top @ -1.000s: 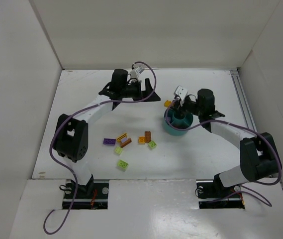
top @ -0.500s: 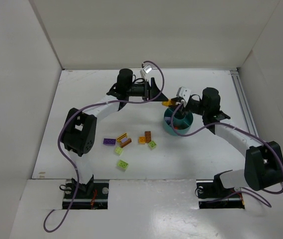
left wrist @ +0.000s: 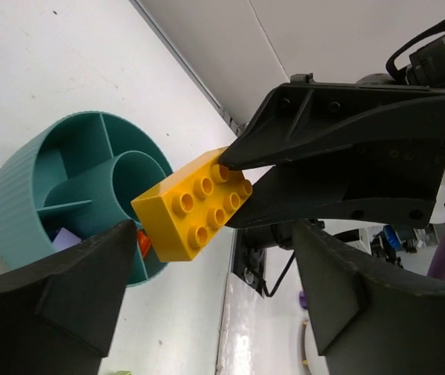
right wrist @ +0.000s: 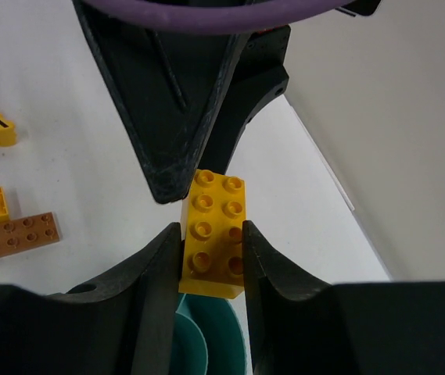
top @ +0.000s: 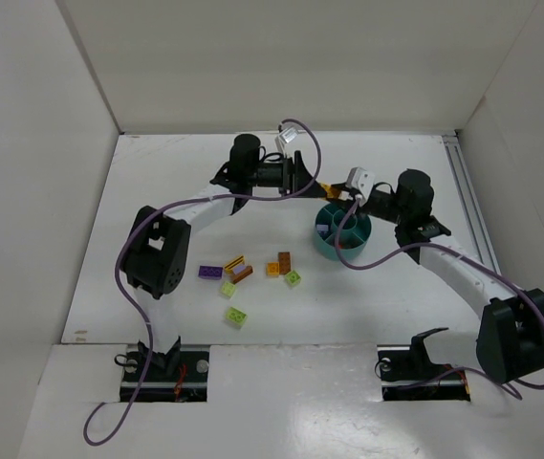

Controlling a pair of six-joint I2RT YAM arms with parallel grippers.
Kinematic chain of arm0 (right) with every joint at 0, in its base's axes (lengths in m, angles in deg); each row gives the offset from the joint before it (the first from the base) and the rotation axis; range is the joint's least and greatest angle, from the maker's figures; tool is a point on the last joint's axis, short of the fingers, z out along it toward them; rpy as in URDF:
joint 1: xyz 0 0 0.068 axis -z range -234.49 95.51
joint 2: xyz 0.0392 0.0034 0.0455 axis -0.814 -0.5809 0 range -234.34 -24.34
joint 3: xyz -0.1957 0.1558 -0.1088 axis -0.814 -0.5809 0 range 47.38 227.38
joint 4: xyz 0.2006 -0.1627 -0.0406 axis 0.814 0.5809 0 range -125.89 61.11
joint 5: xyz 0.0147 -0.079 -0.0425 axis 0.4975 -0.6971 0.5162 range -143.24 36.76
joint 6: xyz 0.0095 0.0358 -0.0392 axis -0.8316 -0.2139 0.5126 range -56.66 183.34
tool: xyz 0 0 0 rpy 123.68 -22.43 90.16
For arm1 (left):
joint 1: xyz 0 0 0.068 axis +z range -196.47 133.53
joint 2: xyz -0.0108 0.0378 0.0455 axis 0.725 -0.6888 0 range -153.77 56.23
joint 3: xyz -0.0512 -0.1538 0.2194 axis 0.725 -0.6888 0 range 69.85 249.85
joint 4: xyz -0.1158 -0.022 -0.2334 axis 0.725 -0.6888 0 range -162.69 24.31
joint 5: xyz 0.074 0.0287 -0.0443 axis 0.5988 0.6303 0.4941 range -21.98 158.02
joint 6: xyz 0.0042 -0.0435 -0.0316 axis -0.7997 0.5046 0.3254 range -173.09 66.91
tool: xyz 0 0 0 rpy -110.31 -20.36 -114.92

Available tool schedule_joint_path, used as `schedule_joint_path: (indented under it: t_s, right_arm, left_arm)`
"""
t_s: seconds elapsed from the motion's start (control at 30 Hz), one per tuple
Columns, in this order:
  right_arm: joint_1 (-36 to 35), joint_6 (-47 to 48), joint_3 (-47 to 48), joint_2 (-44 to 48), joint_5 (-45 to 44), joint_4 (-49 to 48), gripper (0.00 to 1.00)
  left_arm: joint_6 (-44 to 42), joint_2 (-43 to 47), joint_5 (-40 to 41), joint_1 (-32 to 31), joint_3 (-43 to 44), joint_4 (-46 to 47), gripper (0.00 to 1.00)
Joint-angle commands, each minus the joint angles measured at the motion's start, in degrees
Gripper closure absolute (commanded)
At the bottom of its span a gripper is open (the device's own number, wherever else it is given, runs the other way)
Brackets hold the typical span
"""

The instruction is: Sort the legos into containers by color

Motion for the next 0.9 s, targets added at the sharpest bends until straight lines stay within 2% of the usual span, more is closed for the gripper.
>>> schedule_joint_path:
  t_s: [0.0,0.07,0.1,0.2,0.3,0.43,0.5,0.63,0.73,0.77,0.87]
  right_arm:
    - [0.21,-1.12,-0.21,0.70,2.78,-4.90,0.92]
    - [0.21,-1.13,-0.21,0.70,2.18,-5.60,0.92]
    - [0.21,-1.13,-0.73,0.70,1.13,-6.12,0.92]
    - [0.21,-1.13,-0.73,0.70,1.12,-6.13,0.92]
    - [0.21,-1.13,-0.73,0.09,1.12,-6.13,0.92]
    - [0.21,-1.13,-0.73,0.09,2.96,-6.13,0.92]
    - [0.21,-1.13,-0.73,0.09,2.97,-6.13,0.92]
    - [0.21,-0.60,-1.35,0.09,3.49,-6.13,0.91]
    - [0.21,-0.60,-1.35,0.09,4.02,-6.13,0.89]
    - [0.21,-0.60,-1.35,0.09,4.02,-6.13,0.89]
    - [0.21,-0.60,-1.88,0.09,4.54,-6.13,0.88]
  left_arm:
    - [0.32,0.51,-1.87,-1.50,1.96,3.59,0.25]
    - [0.32,0.51,-2.57,-2.12,3.10,3.59,0.33]
    - [0.85,0.51,-2.58,-2.64,3.10,3.59,0.40]
    - [0.85,-0.02,-2.58,-2.64,3.10,3.59,0.47]
    - [1.37,0.51,-2.05,-2.64,2.57,3.59,0.59]
    - [1.38,1.04,-1.52,-2.64,2.57,3.59,0.59]
    - [1.38,1.04,-1.52,-2.64,3.19,3.59,0.51]
    - [3.13,0.51,-1.52,-2.64,3.19,6.57,0.53]
    - [4.89,0.51,-2.75,-2.64,3.19,8.68,0.65]
    - [4.89,0.51,-2.75,-2.64,3.19,8.69,0.75]
    - [5.42,0.51,-2.75,-2.64,3.19,10.09,0.86]
